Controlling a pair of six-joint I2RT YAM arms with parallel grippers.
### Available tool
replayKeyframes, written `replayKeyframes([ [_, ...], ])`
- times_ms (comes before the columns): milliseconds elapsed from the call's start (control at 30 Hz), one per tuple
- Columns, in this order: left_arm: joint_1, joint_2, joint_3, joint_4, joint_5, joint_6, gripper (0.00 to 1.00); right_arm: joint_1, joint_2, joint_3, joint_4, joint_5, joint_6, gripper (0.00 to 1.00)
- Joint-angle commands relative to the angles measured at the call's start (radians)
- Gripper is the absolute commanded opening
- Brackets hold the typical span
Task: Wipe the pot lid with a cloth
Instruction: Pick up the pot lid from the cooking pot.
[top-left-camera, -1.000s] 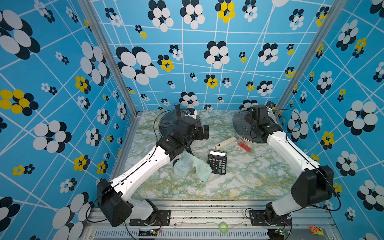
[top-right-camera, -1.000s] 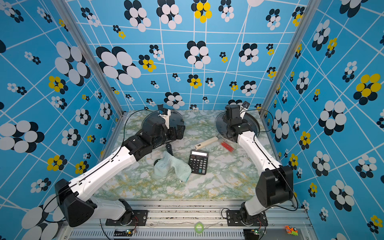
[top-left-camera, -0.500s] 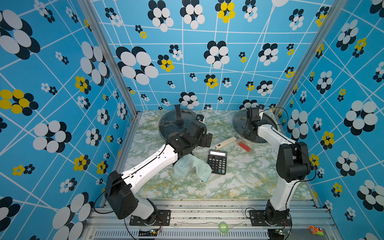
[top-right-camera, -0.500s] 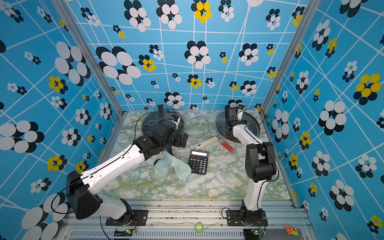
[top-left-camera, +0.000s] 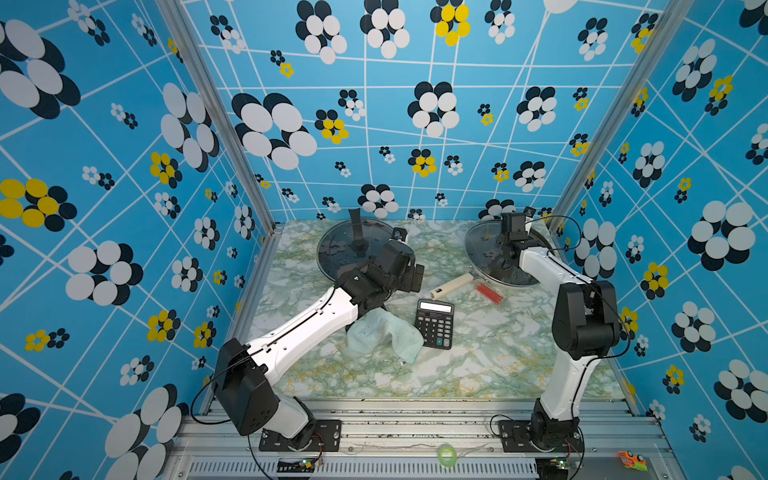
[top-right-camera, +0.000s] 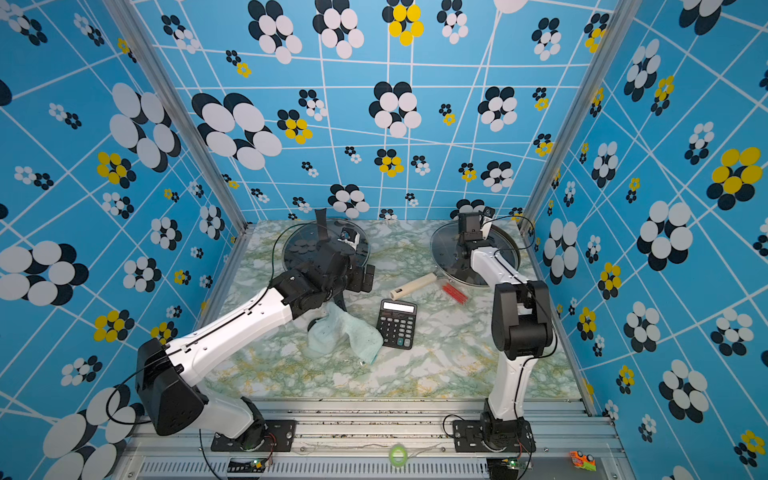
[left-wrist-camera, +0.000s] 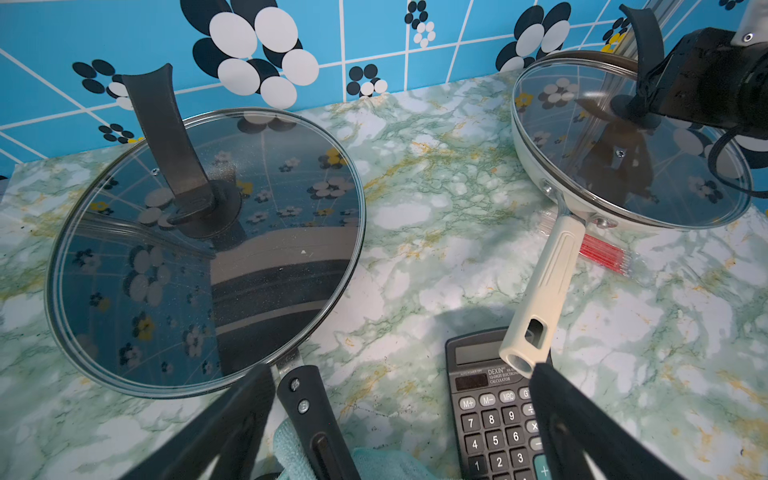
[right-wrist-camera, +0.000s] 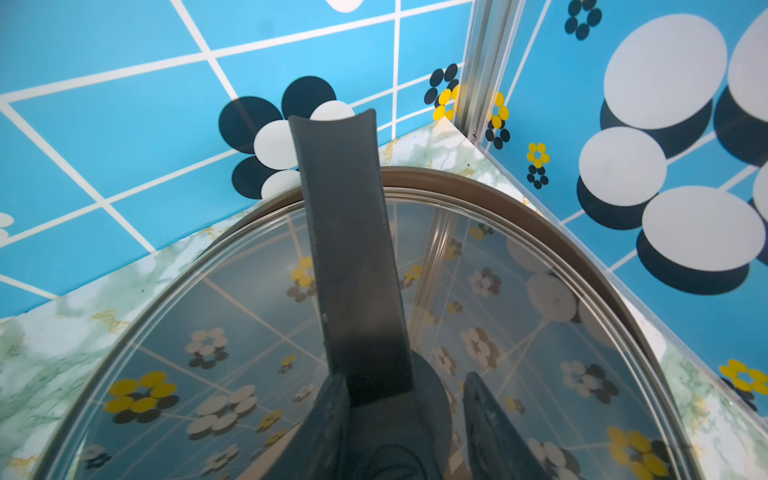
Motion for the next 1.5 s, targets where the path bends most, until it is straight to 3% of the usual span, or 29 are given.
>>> replayKeyframes([
  [0,-0.002,0.011,0.039,-0.005,-0.031,0.007,0.99,-0.016,0.051,-0.013,-0.037,-0.009,0.034,0.42],
  [100,-0.003,0.010,0.036,-0.004,-0.034,-0.002,0.99,-0.016,0.050,-0.039,-0.030,0.016,0.043,0.47],
  [200,-0.002,0.007,0.035,-0.007,-0.032,-0.011,0.99,-0.016,0.046,-0.042,-0.036,0.029,0.037,0.62],
  [367,-0.007,0.008,0.035,-0.019,-0.035,-0.023,0.99,-0.017,-0.012,-0.124,0.081,-0.005,0.016,0.61],
  [500,-0.010,0.004,0.027,-0.025,-0.040,-0.032,0.99,-0.014,-0.026,-0.176,0.172,-0.033,-0.012,0.45],
  [667,-0.016,0.004,0.033,-0.055,-0.047,-0.039,0.99,-0.012,0.002,-0.160,0.201,-0.025,-0.060,0.55],
  [833,-0.016,0.001,0.047,-0.082,-0.055,-0.036,0.99,-0.014,0.007,-0.161,0.220,0.006,-0.071,0.58],
  [967,-0.015,0.001,0.052,-0.091,-0.065,-0.033,0.99,-0.017,0.017,-0.144,0.212,-0.002,-0.085,0.40],
  [1167,-0.017,-0.002,0.050,-0.087,-0.078,-0.029,0.99,-0.020,0.052,-0.092,0.199,-0.009,-0.104,0.27],
  [1333,-0.019,-0.010,0.044,-0.090,-0.087,-0.037,0.99,-0.025,0.075,-0.065,0.192,0.002,-0.102,0.33],
  [1467,-0.022,-0.027,0.032,-0.086,-0.103,-0.049,0.99,-0.027,0.092,-0.042,0.193,-0.024,-0.116,0.06],
])
